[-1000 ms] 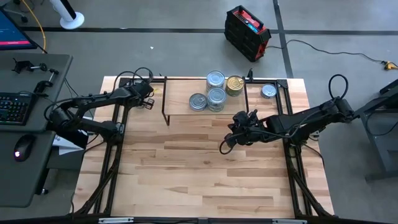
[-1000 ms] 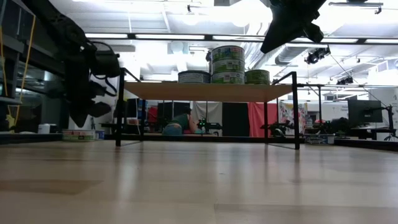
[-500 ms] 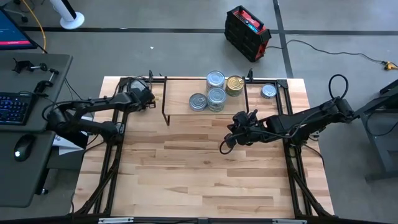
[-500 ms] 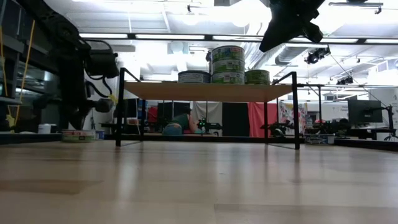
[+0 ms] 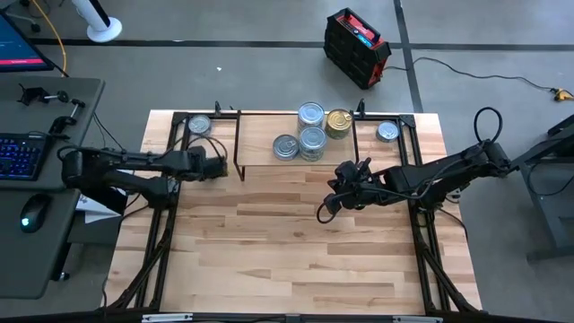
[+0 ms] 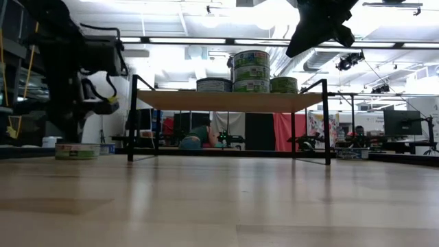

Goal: Stack canned seafood by type on shelf
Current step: Stack the light green tuna can on top of the other light green tuna can on the shelf

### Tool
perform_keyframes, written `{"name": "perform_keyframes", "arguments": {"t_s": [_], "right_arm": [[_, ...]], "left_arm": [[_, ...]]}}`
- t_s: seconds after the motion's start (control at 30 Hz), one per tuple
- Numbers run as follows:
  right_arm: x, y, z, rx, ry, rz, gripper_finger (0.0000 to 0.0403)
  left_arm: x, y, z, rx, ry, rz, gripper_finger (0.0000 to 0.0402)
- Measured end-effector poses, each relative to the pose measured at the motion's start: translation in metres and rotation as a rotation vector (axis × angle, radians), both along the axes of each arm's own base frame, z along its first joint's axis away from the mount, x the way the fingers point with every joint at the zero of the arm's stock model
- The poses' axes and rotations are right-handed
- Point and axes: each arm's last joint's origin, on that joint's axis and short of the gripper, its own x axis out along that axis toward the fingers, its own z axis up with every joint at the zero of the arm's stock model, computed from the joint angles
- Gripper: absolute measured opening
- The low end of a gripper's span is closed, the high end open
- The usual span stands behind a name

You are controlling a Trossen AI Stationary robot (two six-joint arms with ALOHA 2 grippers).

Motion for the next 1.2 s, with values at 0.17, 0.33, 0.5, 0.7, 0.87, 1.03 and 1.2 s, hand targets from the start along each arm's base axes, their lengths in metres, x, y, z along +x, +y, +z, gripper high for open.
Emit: {"name": "perform_keyframes", "arguments": {"t_s": [0.17,0.33,0.5,0.7,0.87,1.03,1.2], "right_arm": [[0.000,0.000,0.000,-0.001,0.001,0.002,0.0000],[0.000,0.000,0.000,-0.012,0.009,0.015,0.0000],[0.000,0.000,0.000,-0.014,0.016,0.030,0.0000],[0.000,0.002,-0.001,0.035,0.028,0.067,0.0000],[0.000,0.008,-0.001,0.120,0.039,0.146,0.0000],[0.001,0.026,0.002,0.230,0.005,0.284,0.0000],[0.000,0.050,0.007,0.303,-0.073,0.368,0.0000]], "left_arm": [[0.005,-0.024,0.000,-0.006,-0.036,-0.046,0.0000],[0.014,-0.054,0.006,-0.071,-0.110,-0.135,0.0000],[0.022,-0.091,0.018,-0.197,-0.170,-0.311,0.0000],[0.022,-0.143,0.021,-0.289,-0.309,-0.557,0.0000],[0.028,-0.174,0.011,-0.270,-0.369,-0.758,0.0000],[0.054,-0.182,0.000,-0.206,-0.447,-0.962,0.0000],[0.089,-0.169,-0.011,-0.072,-0.503,-1.117,0.0000]]}}
